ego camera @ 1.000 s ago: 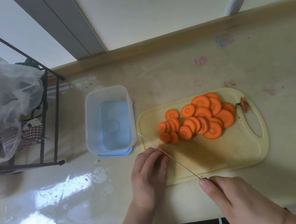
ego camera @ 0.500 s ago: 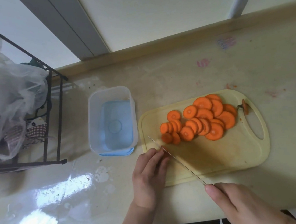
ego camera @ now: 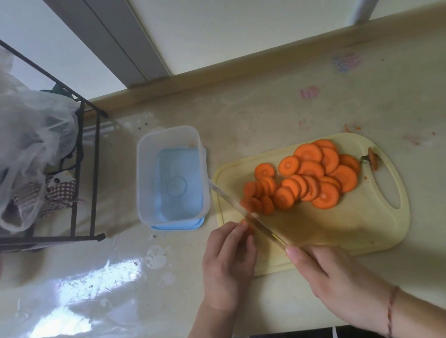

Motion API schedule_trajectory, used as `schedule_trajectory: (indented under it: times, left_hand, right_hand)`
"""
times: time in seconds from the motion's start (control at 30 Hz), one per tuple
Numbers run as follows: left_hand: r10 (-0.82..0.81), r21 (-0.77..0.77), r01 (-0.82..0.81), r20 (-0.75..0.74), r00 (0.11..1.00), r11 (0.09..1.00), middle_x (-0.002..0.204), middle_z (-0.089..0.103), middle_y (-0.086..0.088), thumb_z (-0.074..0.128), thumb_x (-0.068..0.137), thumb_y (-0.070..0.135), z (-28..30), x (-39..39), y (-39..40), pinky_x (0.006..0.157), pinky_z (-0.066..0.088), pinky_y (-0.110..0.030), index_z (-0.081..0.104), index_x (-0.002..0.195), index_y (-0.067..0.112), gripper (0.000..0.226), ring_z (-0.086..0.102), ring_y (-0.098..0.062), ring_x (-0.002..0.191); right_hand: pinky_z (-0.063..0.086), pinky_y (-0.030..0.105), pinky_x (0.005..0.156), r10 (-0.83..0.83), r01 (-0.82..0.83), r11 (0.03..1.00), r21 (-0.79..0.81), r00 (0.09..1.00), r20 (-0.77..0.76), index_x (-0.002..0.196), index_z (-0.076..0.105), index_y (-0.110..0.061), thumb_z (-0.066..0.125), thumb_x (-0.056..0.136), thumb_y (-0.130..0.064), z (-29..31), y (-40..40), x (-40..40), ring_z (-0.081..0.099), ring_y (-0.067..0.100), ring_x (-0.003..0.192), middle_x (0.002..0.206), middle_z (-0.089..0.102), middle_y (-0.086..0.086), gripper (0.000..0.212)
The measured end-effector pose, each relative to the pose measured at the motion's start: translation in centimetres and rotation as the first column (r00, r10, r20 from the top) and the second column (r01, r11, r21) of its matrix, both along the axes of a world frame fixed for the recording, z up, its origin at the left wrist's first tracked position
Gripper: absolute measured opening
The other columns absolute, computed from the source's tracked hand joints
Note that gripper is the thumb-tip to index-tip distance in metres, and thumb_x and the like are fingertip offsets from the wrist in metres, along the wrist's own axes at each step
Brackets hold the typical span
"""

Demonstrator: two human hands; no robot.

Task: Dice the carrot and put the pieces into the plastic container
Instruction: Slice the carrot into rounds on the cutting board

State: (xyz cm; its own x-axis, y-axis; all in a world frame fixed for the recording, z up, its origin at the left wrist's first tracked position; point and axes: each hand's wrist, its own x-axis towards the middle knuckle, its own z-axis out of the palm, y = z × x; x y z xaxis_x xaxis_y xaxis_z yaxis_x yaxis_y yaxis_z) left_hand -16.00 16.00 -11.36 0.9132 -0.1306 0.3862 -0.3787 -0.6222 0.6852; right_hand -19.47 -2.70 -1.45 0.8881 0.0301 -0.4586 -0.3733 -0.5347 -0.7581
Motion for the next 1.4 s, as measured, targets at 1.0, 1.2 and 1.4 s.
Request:
schedule_trajectory:
  times: [1.0, 1.2, 1.4]
  left_hand:
    - [-0.003, -0.024, 0.002, -0.035, 0.999, 1.000, 0.106, 0.071, 0.000, 0.071, 0.089, 0.013, 0.4, 0.2, 0.2, 0.084, 0.058, -0.029, 0.078, 0.100, 0.003, 0.016, 0.070, -0.016, 0.092]
    - [-0.025, -0.020, 0.024, -0.046, 0.999, 1.000, 0.105, 0.068, -0.004, 0.070, 0.090, 0.014, 0.7, 0.1, 0.1, 0.089, 0.054, -0.022, 0.077, 0.102, 0.002, 0.018, 0.067, -0.015, 0.093]
    - [0.001, -0.005, -0.001, -0.030, 1.000, 1.000, 0.100, 0.067, -0.005, 0.069, 0.089, 0.013, 0.5, 0.0, 0.1, 0.082, 0.056, -0.024, 0.076, 0.099, 0.002, 0.017, 0.068, -0.018, 0.085]
  right_hand:
    - [0.042, 0.020, 0.071, 0.071, -0.091, 0.990, -0.106, 0.982, -0.173, 0.074, 0.058, -0.019, 0.010, 0.073, -0.077, 0.7, -0.7, -2.1, 0.055, 0.004, 0.070, 0.063, 0.058, 0.001, 0.075]
    - [0.031, 0.025, 0.053, 0.064, -0.065, 0.997, -0.029, 0.997, -0.049, 0.059, 0.039, -0.019, 0.021, 0.083, -0.063, -1.0, 0.7, 0.6, 0.042, 0.009, 0.048, 0.050, 0.048, -0.011, 0.054]
    - [0.040, 0.029, 0.060, 0.011, -0.013, 1.000, -0.017, 0.996, -0.092, 0.062, 0.044, -0.016, 0.024, 0.082, -0.064, 0.6, -0.2, -0.8, 0.048, 0.014, 0.053, 0.052, 0.049, 0.001, 0.056]
